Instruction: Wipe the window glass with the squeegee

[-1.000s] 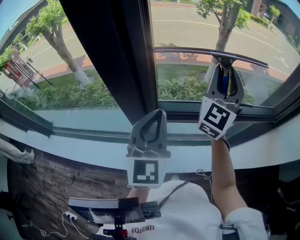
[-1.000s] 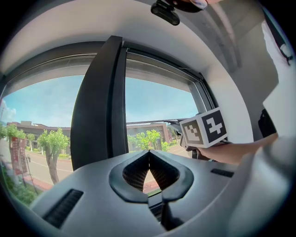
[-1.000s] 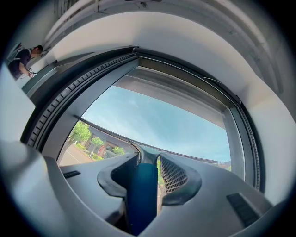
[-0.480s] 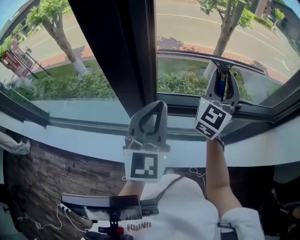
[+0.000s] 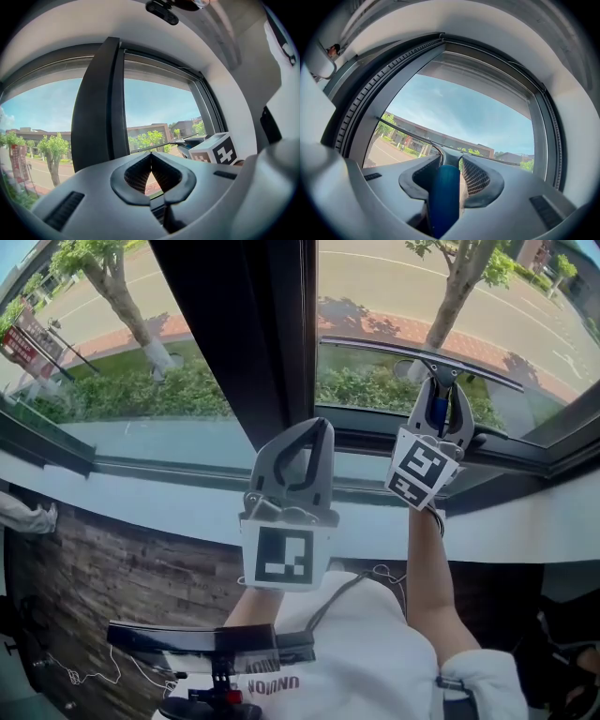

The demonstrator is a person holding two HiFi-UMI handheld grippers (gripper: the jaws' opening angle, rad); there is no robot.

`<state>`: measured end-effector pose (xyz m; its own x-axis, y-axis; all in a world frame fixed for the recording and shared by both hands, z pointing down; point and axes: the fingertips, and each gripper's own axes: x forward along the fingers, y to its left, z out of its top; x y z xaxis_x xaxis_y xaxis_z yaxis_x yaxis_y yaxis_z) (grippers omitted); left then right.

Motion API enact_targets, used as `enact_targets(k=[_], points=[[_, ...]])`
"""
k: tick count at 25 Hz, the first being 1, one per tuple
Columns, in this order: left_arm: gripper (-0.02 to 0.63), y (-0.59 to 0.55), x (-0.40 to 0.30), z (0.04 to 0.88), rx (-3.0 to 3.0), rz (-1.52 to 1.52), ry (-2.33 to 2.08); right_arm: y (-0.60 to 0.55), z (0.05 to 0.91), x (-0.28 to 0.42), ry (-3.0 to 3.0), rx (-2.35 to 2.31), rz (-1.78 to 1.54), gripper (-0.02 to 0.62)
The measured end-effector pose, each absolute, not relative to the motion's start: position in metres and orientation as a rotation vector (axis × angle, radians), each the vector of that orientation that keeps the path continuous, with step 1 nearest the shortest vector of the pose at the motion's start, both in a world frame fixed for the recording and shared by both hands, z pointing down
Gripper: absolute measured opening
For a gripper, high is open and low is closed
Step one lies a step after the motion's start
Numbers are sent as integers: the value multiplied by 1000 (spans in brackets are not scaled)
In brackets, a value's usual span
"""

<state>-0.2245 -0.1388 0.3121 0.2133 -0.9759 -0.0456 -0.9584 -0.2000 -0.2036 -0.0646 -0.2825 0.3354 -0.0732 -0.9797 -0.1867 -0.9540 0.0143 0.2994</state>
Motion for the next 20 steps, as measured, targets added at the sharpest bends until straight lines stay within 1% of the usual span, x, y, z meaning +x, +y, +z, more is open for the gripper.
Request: enact_targets(k=[20], points=[[3, -138, -225, 318, -2301, -174, 1864, -282, 398, -62, -2155, 1990, -383, 150]])
